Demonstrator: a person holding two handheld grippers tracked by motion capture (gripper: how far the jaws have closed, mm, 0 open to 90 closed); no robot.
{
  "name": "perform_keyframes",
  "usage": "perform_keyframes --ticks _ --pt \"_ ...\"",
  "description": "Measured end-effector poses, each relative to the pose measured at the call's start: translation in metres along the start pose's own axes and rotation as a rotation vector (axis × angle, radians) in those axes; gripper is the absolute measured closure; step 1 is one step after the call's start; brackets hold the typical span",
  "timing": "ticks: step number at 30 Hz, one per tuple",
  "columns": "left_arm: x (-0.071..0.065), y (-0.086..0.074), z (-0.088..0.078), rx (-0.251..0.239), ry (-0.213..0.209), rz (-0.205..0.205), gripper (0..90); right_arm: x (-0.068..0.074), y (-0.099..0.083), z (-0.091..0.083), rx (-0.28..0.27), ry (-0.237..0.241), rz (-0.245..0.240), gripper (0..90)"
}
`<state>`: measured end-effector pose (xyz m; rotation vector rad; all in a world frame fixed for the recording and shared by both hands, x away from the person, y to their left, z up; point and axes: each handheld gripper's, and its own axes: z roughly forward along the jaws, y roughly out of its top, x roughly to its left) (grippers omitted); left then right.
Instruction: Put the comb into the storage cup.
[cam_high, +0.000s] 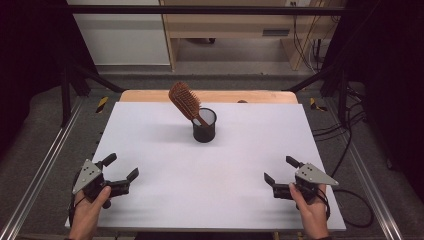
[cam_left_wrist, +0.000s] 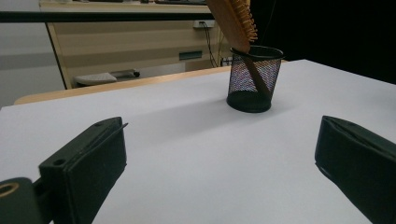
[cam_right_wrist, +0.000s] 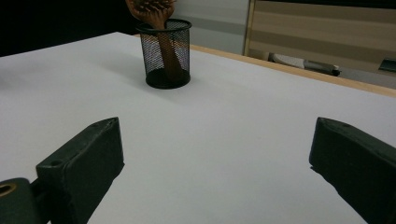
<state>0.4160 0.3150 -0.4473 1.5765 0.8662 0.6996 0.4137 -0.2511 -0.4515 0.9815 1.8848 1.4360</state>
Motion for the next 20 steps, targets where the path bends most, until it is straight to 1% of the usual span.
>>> perform_keyframes --ticks 9,12,16,20 --pt "-0.006 -0.003 -0.004 -0.008 -0.011 0.013 2.0 -0.001 0.0 -0.001 -0.007 -0.003 -0.004 3.1" --pt "-0.01 -0.003 -0.004 -0.014 -0.017 0.031 2.0 -0.001 0.0 -0.001 -0.011 -0.004 -0.005 3.0" --pt "-0.013 0.0 -0.006 -0.042 -0.006 0.048 2.0 -0.001 -0.001 -0.001 -0.011 -0.003 -0.008 3.1" --pt "-0.011 0.002 -0.009 -0.065 0.015 0.042 2.0 -0.001 -0.001 -0.001 -0.012 -0.006 -0.009 3.0"
